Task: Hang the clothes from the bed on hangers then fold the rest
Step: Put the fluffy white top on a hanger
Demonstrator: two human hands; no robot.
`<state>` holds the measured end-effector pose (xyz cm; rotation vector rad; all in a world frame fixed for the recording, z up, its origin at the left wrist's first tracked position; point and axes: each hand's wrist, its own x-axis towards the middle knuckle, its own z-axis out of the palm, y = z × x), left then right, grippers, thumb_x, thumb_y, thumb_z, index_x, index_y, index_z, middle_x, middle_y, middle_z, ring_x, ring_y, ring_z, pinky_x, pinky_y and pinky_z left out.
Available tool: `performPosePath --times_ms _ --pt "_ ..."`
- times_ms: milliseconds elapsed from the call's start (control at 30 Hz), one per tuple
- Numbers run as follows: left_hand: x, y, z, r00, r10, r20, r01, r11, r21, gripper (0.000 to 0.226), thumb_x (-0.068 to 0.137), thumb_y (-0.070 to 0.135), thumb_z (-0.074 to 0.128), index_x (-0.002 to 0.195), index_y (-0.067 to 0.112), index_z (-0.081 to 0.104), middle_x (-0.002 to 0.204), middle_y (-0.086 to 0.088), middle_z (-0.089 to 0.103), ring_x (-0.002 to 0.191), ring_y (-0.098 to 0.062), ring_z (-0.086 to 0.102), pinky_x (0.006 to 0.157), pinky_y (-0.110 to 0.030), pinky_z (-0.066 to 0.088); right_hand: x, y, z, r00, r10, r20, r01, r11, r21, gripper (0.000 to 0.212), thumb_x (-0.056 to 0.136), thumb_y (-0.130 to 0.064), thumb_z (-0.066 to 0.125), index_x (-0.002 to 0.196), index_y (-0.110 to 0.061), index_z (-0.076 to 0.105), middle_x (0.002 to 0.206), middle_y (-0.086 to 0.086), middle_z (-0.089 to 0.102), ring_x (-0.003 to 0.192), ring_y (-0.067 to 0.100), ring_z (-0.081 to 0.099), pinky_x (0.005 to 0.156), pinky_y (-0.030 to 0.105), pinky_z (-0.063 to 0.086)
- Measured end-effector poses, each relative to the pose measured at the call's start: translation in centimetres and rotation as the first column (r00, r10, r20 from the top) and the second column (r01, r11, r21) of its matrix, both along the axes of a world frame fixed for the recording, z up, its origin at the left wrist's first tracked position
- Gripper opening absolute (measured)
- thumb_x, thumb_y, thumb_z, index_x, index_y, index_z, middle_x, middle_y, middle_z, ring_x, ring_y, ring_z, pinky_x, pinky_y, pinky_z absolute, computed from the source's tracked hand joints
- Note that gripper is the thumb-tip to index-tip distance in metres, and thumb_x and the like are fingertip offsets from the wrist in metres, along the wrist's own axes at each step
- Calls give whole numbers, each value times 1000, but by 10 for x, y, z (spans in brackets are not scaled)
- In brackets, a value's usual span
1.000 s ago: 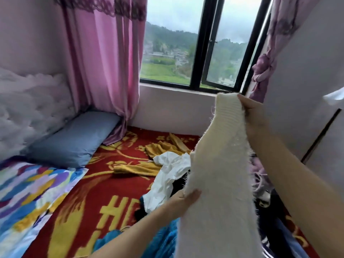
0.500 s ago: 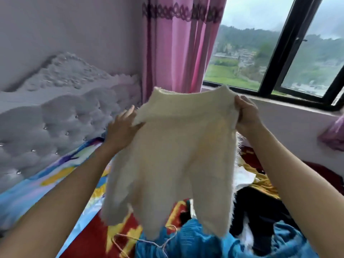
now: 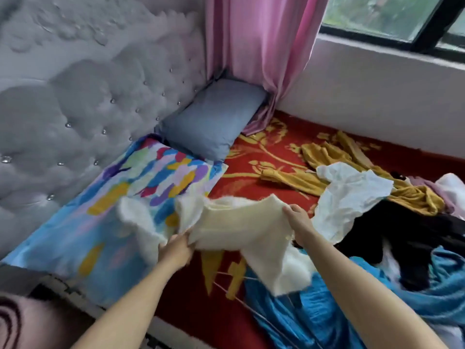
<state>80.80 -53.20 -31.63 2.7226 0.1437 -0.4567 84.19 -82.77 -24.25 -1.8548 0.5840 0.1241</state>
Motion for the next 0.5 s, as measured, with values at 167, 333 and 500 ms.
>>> performPosePath --times_ms 167,333,500 --pt "26 27 -23 989 -113 -98 66 916 -395 38 93 18 55 131 11 52 133 -13 53 123 -27 49 101 -35 38 3 23 -16 997 -62 -56 56 994 -94 18 97 -20 43 85 -8 50 75 1 43 73 17 40 58 29 31" --pt "36 22 -19 954 -200 -224 -9 728 -686 21 80 -2 70 99 8 66 92 -5 67 89 -15 60 71 -11 46 4 19 -13 991 -130 -18 125 980 -156 18 97 -20 44 85 -7 47 72 -2 40 63 10 36 54 26 28" --pt "42 10 -22 965 -140 -222 -67 686 -724 35 72 0 78 103 4 61 88 2 66 76 -5 59 64 -9 45 8 24 -22 989 -146 -40 141 984 -113 19 98 -21 43 85 -8 45 74 -2 40 64 10 35 55 25 28"
